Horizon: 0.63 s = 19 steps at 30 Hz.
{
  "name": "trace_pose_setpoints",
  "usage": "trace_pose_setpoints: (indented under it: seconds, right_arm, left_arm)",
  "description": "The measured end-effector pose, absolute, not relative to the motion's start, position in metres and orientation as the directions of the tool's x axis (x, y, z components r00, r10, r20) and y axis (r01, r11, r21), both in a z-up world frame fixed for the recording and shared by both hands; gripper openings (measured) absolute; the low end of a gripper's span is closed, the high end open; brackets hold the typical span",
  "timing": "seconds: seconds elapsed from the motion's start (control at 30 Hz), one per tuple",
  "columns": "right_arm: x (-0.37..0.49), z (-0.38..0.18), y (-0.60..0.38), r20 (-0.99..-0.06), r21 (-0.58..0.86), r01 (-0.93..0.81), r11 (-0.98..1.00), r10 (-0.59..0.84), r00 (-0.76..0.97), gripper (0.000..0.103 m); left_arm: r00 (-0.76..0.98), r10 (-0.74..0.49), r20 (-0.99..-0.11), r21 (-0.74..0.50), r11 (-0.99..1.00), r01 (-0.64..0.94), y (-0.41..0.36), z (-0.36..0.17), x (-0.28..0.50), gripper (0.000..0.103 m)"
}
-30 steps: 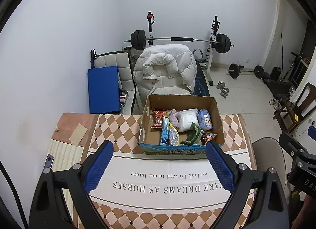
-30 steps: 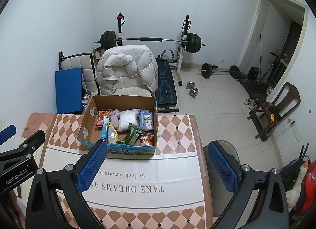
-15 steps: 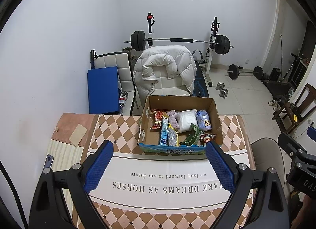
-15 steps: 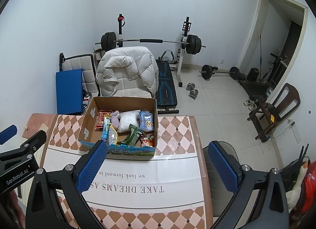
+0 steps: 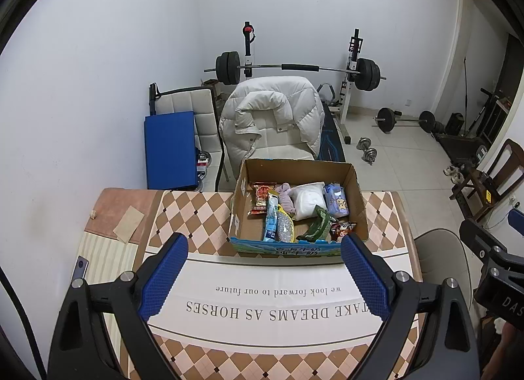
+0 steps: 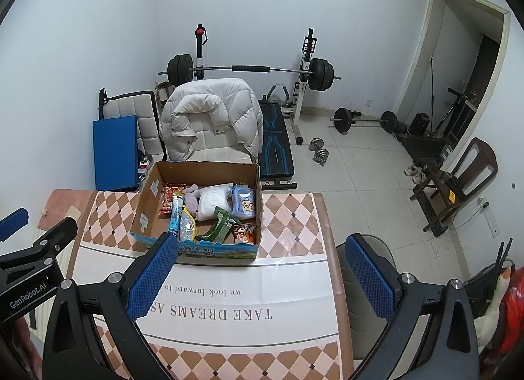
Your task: Organize soft objects
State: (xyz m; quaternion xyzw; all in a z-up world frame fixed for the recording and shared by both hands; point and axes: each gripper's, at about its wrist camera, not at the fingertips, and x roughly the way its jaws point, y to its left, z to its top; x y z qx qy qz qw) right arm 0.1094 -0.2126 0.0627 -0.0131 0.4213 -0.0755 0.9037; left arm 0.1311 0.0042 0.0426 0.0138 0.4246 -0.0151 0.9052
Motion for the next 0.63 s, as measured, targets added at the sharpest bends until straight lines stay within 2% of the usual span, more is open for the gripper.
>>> trace_pose_setpoints:
  seconds: [0.63]
  right_arm:
    - [0.109,0.07,-0.218,-0.754,-0.089,0.125,0.988,-0.148,0.64,0.103]
  left_arm:
    - [0.643,-0.019,-0.765,0.011,0.999,0.042,0.001,0.052,0.128,0.096]
